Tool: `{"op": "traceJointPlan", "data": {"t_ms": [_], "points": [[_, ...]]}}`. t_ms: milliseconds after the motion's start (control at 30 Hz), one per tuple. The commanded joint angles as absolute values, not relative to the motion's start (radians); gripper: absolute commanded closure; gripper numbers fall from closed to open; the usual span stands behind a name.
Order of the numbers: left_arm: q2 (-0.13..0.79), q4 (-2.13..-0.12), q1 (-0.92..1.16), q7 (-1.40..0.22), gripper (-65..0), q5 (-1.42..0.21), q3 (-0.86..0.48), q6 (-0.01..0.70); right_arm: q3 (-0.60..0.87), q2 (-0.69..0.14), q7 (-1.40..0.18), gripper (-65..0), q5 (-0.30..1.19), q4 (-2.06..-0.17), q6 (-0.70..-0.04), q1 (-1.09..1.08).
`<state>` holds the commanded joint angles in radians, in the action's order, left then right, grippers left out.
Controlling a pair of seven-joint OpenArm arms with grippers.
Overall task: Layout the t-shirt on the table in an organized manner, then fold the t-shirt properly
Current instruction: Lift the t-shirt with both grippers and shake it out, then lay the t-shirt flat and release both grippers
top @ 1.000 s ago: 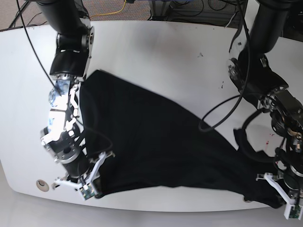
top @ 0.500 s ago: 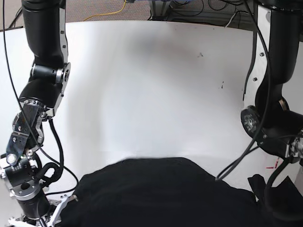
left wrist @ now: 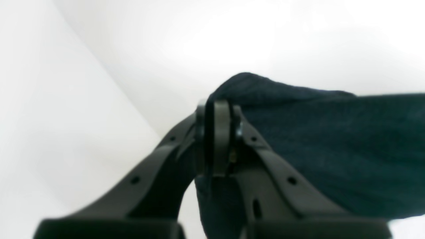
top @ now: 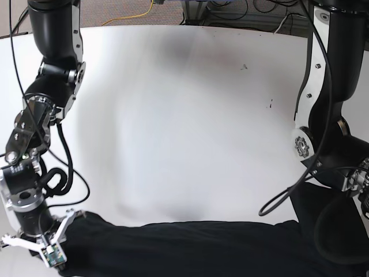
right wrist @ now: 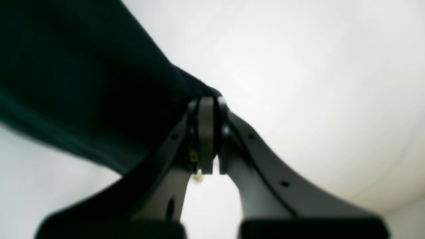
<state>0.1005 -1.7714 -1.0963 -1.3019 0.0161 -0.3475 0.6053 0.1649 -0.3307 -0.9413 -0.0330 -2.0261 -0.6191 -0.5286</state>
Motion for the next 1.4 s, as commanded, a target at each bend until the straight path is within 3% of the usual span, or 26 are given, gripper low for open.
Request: {"op": "traceJointPlan", "data": {"t_ms": [233,567,1133,1267,1400], "points": [[0.102,-1.840,-0.862,-1.302,0.0,-0.021,-0.358,0.661,0.285,-0.209,-0.845,0.0,-0.031,-2.031,-0.619,-0.248],[0.119,-1.905,-0.456,-1.302,0.0,-0.024,-0.470,0.698,0.298,-0.090,-0.728,0.0,-0.035,-2.029,-0.619,0.122],[0.179,-1.926,-0.070,-1.299,0.0,-0.024,-0.490,0.698,0.298,0.025,-0.674,-0.2,-0.038,-2.025,-0.611,0.390],[0.180,-1.926,-0.030,-1.299,0.0,-0.024,-0.490,0.698,0.298,0.028,-0.676,-4.9,-0.038,-2.025,-0.610,0.421],[0.209,-1.926,0.004,-1.297,0.0,-0.024,-0.490,0.698,0.298,0.030,-0.677,-18.1,-0.038,-2.025,-0.610,0.443]]}}
